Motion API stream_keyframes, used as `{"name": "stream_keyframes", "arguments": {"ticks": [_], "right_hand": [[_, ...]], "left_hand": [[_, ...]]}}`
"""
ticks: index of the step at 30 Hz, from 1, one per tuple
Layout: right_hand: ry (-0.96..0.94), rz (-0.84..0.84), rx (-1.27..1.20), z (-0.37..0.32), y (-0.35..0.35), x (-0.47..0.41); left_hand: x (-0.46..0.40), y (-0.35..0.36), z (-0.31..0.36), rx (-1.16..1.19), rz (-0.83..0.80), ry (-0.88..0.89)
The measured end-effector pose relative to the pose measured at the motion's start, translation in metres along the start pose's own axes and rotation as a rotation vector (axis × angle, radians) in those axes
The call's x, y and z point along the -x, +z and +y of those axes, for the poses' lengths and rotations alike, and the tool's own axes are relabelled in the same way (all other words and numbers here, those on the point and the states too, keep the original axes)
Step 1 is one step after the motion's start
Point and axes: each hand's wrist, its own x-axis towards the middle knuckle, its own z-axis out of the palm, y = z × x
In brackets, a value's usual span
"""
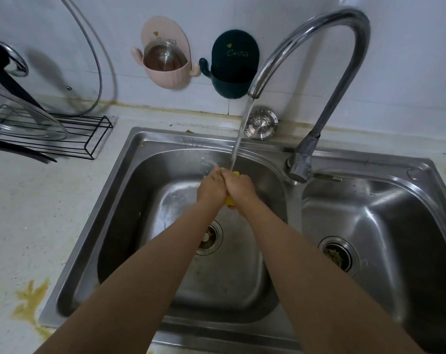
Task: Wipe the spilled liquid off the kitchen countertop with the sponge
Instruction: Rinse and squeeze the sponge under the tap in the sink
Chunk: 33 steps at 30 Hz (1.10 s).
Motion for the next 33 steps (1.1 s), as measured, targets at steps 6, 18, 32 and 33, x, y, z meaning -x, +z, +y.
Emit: {"name": "stream_keyframes", "arguments": {"ticks": [6, 18, 32, 33], "right_hand": [[0.021, -0.017, -0.030, 0.001, 0.008, -0.003], [-0.036, -0.083, -0.152, 0.006, 0.001, -0.008], [-0.075, -0.033, 0.198, 0.009, 0.010, -0.001], [-0.008, -0.091, 0.110, 0.011, 0.009, 0.002]], "left_hand": [[-0.002, -0.002, -0.003, -0.225, -0.033, -0.042], [-0.006, -0.015, -0.012, 0.429, -0.059, -0.318], [-0.001, -0.010, -0.011, -0.542, -0.005, 0.113], [0.002, -0.010, -0.009, -0.497, -0.014, 0.146]]}}
